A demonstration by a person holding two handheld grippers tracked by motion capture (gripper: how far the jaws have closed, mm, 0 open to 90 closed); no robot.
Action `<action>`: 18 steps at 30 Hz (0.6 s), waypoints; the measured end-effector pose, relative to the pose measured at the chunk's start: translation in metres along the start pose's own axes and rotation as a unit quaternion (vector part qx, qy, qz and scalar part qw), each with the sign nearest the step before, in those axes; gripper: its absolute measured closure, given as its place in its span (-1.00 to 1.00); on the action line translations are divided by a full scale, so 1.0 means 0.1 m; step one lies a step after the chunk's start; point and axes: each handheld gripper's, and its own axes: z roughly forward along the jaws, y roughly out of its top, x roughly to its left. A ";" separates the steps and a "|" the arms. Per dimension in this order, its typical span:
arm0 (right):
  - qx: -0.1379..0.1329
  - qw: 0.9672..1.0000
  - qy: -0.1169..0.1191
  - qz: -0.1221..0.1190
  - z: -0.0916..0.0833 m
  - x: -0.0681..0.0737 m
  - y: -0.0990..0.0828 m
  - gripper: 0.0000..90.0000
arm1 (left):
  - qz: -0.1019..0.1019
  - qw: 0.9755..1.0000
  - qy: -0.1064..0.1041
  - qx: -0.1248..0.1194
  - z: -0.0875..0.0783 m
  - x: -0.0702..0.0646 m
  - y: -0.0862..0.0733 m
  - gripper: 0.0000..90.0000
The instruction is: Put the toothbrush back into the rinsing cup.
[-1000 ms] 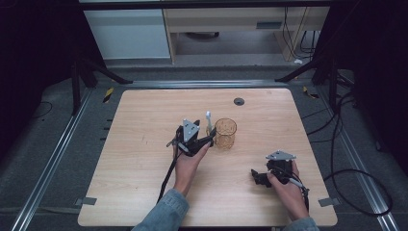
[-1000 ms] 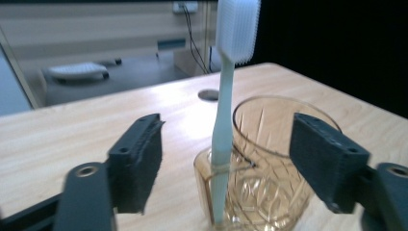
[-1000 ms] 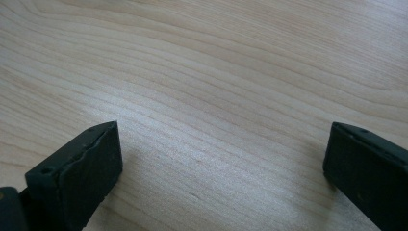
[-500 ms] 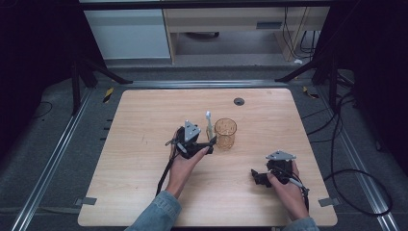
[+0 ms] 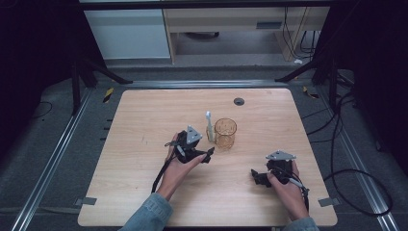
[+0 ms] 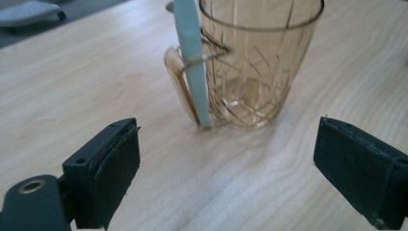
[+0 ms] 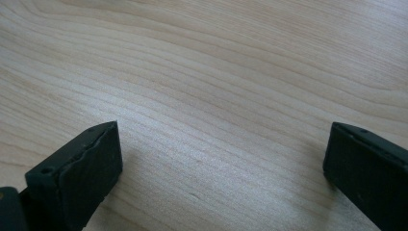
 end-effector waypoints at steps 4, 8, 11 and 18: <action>0.000 1.000 0.000 -0.001 0.00 0.00 0.00 -0.99 | 0.008 1.000 -0.001 0.029 -0.02 -0.04 -0.02 -0.81; 0.000 1.000 0.000 0.000 0.00 0.00 0.00 -0.99 | 0.007 0.998 -0.003 0.055 -0.04 -0.04 -0.03 -0.81; 0.000 1.000 0.000 0.000 0.00 0.00 0.00 -0.99 | 0.004 0.998 -0.006 0.067 -0.05 -0.04 -0.04 -0.82; 0.000 1.000 0.000 -0.001 0.00 0.00 0.00 -0.99 | 0.003 0.997 -0.009 0.082 -0.07 -0.04 -0.07 -0.84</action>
